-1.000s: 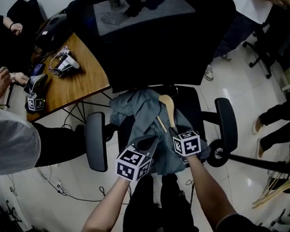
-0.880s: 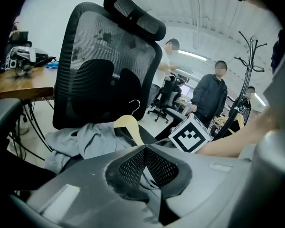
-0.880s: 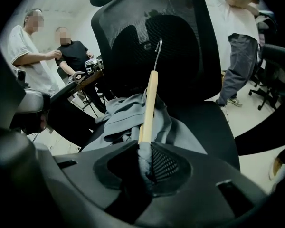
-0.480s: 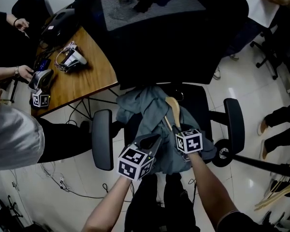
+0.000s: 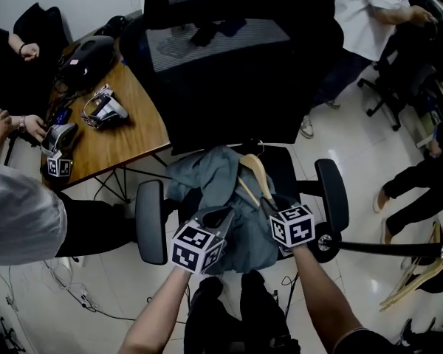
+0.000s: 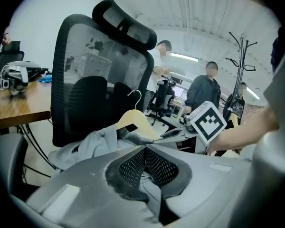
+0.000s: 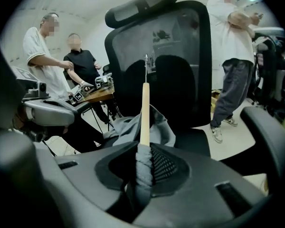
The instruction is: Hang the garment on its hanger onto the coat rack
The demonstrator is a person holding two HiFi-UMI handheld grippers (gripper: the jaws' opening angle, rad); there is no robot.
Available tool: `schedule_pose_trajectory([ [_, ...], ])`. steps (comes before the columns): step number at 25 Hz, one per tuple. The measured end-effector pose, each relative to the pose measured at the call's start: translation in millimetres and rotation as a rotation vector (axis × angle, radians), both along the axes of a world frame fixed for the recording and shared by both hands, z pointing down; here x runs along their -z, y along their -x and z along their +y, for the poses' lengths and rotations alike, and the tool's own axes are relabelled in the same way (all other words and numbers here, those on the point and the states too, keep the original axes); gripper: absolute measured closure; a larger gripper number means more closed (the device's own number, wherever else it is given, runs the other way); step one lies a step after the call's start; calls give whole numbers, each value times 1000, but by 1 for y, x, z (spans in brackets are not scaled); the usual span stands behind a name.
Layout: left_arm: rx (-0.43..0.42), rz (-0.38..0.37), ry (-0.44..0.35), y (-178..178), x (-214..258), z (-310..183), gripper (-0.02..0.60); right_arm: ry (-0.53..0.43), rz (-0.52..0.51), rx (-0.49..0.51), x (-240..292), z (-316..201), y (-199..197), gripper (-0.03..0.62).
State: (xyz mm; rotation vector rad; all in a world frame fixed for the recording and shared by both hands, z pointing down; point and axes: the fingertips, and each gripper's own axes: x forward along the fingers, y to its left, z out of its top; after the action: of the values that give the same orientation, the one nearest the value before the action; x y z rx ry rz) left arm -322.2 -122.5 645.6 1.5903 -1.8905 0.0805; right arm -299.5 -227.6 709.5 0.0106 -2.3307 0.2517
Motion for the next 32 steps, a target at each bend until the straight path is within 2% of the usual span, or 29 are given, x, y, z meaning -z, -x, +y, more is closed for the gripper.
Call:
schedule_pose_trajectory([
  [5,-85,-56,-56,2,36,2,594,-67,-71,-47,69,-7,-27,510],
  [10,-167,-102,-110,1,77,7,594,-109,-212,-151,145,-10,-56,510],
  [14,-222,-135,-142,-1,102,11,594,-162,-295,-190,193,-4,-76,510],
  [21,-343,-227,-260,-21,172,-15,594,-271,-440,-264,292,-3,-141,510],
  [24,-411,-248,-333,-35,208,-42,594,-336,-459,-297,337,-9,-178,510],
  [27,-452,-272,-347,-57,232,-58,595,-351,-465,-302,370,-10,-215,510],
  [32,-572,-281,-426,-128,295,-83,594,-375,-471,-348,420,-8,-292,510],
])
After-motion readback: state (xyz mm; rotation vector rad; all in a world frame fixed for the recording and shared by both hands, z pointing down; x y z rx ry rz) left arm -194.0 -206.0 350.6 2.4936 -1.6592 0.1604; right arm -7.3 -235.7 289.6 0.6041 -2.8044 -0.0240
